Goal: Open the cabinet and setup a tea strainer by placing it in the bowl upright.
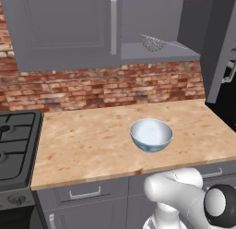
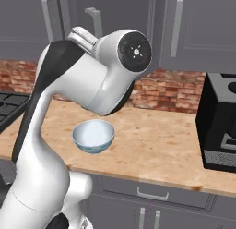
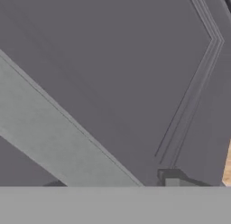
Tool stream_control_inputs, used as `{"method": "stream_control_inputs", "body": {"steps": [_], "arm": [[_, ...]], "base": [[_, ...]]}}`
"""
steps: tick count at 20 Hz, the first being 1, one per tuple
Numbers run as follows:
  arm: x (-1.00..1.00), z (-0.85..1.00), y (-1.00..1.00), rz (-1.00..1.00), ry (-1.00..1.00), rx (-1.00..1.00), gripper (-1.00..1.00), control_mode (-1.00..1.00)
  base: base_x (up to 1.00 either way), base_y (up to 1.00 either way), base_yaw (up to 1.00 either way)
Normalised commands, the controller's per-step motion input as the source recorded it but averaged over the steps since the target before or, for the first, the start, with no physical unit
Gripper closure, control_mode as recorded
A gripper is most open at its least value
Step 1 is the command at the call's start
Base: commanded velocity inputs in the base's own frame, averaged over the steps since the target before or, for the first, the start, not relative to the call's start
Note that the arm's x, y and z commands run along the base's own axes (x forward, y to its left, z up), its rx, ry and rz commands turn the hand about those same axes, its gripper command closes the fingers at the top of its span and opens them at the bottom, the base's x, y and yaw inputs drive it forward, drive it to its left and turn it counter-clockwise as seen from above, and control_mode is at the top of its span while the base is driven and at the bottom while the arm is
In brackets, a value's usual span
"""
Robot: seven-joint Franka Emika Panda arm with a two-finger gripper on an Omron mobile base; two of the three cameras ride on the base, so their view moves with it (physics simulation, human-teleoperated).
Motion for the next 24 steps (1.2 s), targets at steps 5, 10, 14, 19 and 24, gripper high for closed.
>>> {"method": "stream_control_inputs", "body": {"steps": [5,10,14,19,24], "arm": [[-0.48,0.24,0.00,-0.06,0.00,-0.10,-1.00,-1.00],[-0.13,0.11,-0.22,-0.02,-0.02,-0.24,-1.00,-1.00],[-0.29,0.16,-0.21,0.03,-0.23,-0.24,-1.00,-1.00],[-0.69,0.49,0.03,0.00,-0.03,-0.21,-1.00,-1.00],[-0.64,0.47,0.48,-0.04,0.00,-0.34,-1.00,-1.00]], "base": [[0.00,0.00,0.00],[0.00,0.00,0.00],[0.00,0.00,0.00],[0.00,0.00,0.00],[0.00,0.00,0.00]]}}
